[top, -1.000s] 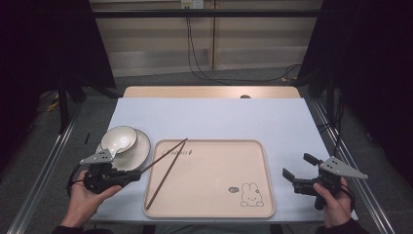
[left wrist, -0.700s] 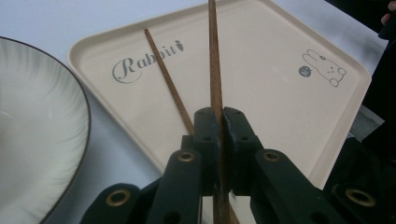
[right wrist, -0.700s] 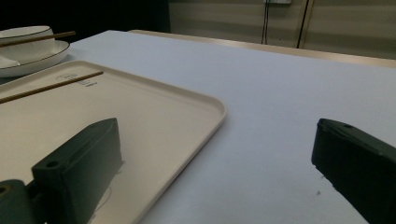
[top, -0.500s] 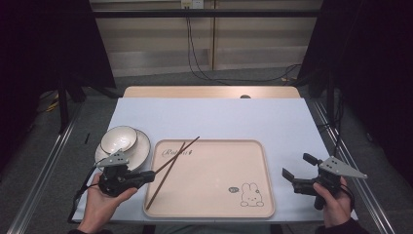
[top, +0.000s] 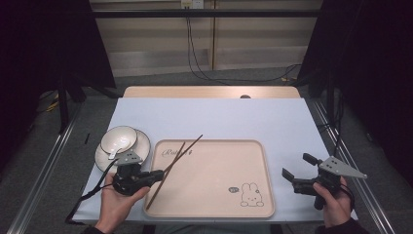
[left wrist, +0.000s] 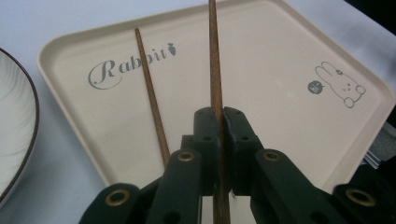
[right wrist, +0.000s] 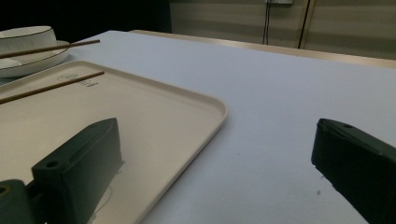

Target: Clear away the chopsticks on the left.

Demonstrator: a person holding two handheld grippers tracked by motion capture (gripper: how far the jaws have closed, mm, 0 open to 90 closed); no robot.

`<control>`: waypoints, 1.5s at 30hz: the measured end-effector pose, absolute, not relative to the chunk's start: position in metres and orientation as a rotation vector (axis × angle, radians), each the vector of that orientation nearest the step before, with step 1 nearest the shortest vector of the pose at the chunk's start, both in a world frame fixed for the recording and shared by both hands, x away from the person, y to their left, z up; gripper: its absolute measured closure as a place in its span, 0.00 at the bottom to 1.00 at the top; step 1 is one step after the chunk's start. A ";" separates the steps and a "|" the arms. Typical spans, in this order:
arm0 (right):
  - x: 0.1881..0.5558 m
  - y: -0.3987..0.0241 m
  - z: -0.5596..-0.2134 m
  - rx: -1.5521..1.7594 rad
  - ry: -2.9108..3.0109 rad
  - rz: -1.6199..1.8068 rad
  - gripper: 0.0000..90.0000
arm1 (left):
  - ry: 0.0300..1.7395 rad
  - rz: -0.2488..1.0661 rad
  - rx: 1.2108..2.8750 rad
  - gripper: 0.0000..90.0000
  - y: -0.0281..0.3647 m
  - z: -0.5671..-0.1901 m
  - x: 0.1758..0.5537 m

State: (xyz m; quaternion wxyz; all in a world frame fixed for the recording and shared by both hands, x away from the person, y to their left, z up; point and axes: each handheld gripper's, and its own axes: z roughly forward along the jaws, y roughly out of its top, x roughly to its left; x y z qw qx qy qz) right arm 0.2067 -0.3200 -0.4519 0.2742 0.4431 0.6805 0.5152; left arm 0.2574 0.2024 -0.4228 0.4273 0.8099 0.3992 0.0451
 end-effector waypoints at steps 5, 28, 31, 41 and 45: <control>0.207 -0.320 -0.452 1.193 1.831 1.387 0.02 | 1.049 0.111 2.038 0.94 0.195 -0.434 0.255; 0.207 -0.320 -0.452 1.187 1.832 1.388 0.02 | 1.255 0.174 2.066 0.94 0.185 -0.451 0.257; 0.207 -0.319 -0.452 1.187 1.836 1.385 0.02 | 1.256 0.158 2.081 0.94 0.181 -0.454 0.261; 0.207 -0.319 -0.452 1.186 1.836 1.386 0.02 | 1.277 0.152 2.104 0.93 0.178 -0.460 0.261; 0.207 -0.319 -0.452 1.187 1.836 1.385 0.02 | 1.279 0.152 2.104 0.93 0.175 -0.462 0.261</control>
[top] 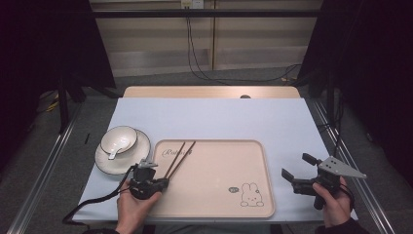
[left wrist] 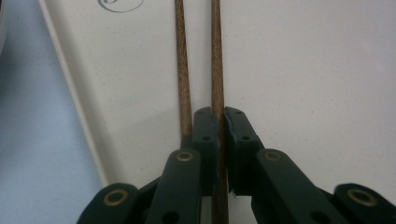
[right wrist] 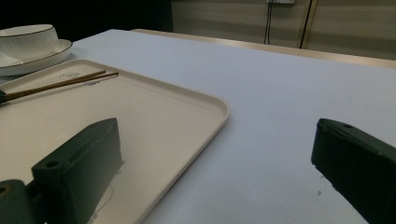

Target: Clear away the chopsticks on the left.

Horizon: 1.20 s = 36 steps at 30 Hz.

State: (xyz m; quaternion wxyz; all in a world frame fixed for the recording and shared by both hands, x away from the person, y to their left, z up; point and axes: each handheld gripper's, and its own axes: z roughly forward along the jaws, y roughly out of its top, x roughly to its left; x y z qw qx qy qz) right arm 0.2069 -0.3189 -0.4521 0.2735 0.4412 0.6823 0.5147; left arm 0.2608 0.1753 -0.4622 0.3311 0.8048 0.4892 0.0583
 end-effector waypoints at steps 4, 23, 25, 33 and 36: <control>0.207 -0.319 -0.452 1.186 1.838 1.386 0.02 | 1.271 0.162 2.116 0.93 0.175 -0.462 0.260; 0.207 -0.319 -0.452 1.182 1.838 1.386 0.02 | 1.234 0.150 2.119 0.85 0.175 -0.463 0.260; 0.207 -0.319 -0.452 1.183 1.837 1.386 0.02 | 1.231 0.145 2.118 0.85 0.175 -0.463 0.260; 0.207 -0.320 -0.452 1.179 1.833 1.389 0.02 | 1.174 0.156 2.086 0.79 0.177 -0.458 0.259; 0.207 -0.319 -0.452 1.179 1.832 1.391 0.02 | 1.132 0.153 2.063 0.72 0.178 -0.456 0.258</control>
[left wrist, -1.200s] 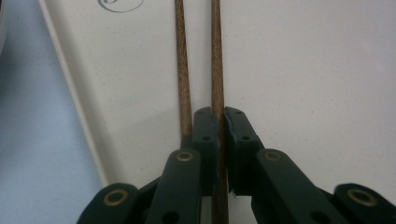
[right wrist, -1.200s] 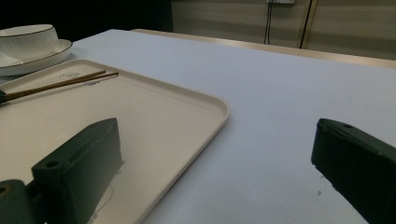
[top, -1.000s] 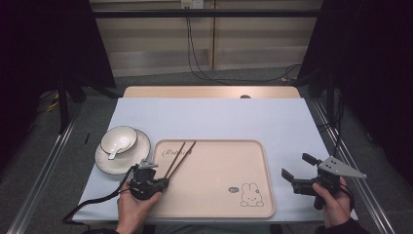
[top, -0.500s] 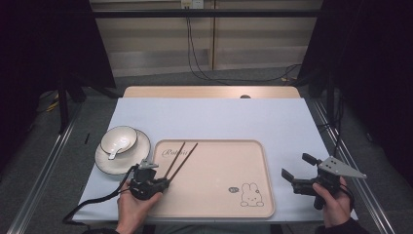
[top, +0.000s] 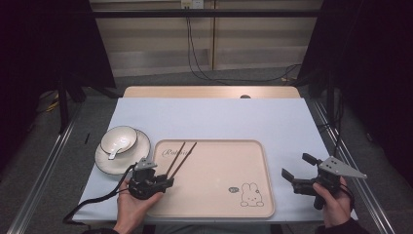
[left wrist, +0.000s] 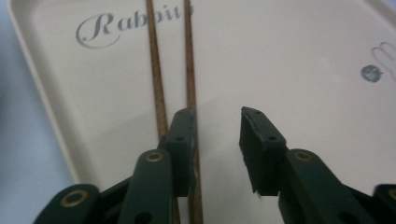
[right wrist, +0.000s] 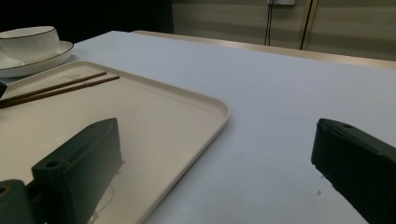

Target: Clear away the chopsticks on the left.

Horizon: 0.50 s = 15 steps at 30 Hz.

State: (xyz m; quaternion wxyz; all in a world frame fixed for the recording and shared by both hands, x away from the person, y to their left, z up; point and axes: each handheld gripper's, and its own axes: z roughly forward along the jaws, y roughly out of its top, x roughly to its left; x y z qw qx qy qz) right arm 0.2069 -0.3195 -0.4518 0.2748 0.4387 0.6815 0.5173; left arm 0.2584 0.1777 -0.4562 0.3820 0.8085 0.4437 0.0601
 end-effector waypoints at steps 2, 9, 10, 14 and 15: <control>0.207 -0.319 -0.452 1.183 1.832 1.392 0.02 | 1.101 0.146 2.042 0.67 0.178 -0.454 0.258; 0.206 -0.319 -0.451 1.190 1.831 1.395 0.02 | 1.009 0.177 2.010 0.45 0.184 -0.445 0.258; 0.206 -0.319 -0.451 1.190 1.830 1.396 0.02 | 0.995 0.185 2.004 0.41 0.185 -0.443 0.258; 0.206 -0.319 -0.451 1.190 1.830 1.395 0.02 | 0.968 0.216 1.976 0.26 0.189 -0.437 0.257; 0.206 -0.319 -0.451 1.188 1.828 1.396 0.02 | 0.950 0.217 1.976 0.20 0.190 -0.435 0.257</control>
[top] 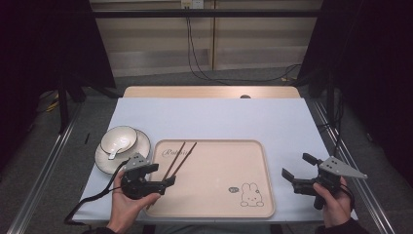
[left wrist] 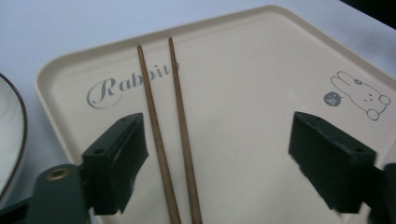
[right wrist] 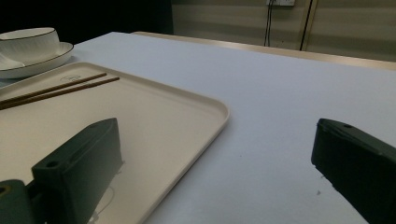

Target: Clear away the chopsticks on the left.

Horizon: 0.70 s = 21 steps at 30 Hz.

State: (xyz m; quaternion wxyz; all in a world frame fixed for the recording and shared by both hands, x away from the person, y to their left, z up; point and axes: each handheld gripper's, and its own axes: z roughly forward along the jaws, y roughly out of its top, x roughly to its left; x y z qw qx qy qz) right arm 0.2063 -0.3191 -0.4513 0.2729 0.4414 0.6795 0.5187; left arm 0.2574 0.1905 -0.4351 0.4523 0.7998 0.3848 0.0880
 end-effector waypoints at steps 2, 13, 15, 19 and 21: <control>0.206 -0.319 -0.451 1.188 1.830 1.396 0.02 | 0.931 0.245 1.967 0.17 0.194 -0.432 0.257; 0.206 -0.319 -0.451 1.187 1.823 1.396 0.02 | 0.800 0.251 1.904 0.03 0.219 -0.417 0.251; 0.206 -0.319 -0.451 1.186 1.818 1.399 0.02 | 0.792 0.269 1.898 0.02 0.228 -0.416 0.250; 0.206 -0.319 -0.451 1.186 1.819 1.397 0.02 | 0.834 0.296 1.854 0.02 0.244 -0.418 0.246; 0.206 -0.319 -0.451 1.185 1.820 1.395 0.02 | 0.838 0.315 1.858 0.02 0.250 -0.419 0.244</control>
